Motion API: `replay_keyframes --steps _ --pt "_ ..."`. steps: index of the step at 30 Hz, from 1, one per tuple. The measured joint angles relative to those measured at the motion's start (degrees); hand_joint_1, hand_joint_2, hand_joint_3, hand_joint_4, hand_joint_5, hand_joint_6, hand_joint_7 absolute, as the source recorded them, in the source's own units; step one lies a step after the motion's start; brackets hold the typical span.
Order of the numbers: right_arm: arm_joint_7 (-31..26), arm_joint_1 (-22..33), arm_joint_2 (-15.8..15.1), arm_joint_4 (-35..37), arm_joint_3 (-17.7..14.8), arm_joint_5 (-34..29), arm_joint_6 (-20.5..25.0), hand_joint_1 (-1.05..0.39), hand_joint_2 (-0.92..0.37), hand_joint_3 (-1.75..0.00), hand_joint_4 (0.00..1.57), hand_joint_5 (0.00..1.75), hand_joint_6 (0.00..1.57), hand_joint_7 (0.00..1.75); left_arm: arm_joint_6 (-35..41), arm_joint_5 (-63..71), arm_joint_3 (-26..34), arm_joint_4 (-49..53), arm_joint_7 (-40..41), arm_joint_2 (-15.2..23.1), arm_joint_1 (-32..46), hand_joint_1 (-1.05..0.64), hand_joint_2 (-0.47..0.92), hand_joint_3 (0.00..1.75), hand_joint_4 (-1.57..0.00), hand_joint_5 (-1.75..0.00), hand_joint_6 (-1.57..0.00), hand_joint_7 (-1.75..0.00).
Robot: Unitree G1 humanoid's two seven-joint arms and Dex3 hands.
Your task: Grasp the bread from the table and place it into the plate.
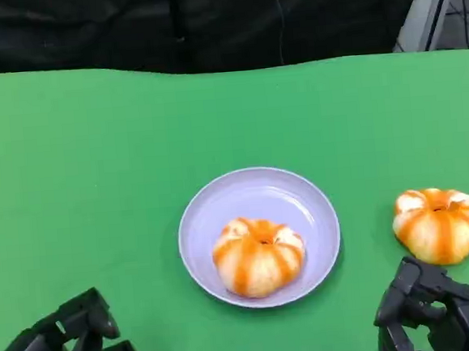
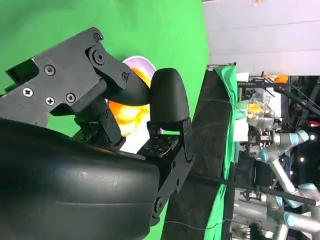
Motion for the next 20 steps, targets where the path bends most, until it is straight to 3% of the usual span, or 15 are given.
replay_keyframes --steps 6,20 --pt "0.13 0.09 0.01 0.08 0.11 0.02 -0.04 -0.15 -0.57 -1.18 0.82 1.75 0.73 1.6 -0.96 1.0 0.94 0.22 0.62 -1.78 -0.16 -0.15 0.67 1.08 -0.88 -1.75 -0.73 -1.75" --pt "-0.03 0.65 0.03 0.06 0.36 -0.37 -0.09 -0.15 -0.58 -1.17 0.81 1.75 0.72 1.59 -0.19 1.53 2.58 -0.2 1.8 -2.1 -0.25 -0.17 0.67 1.04 -0.87 -1.75 -0.72 -1.75"
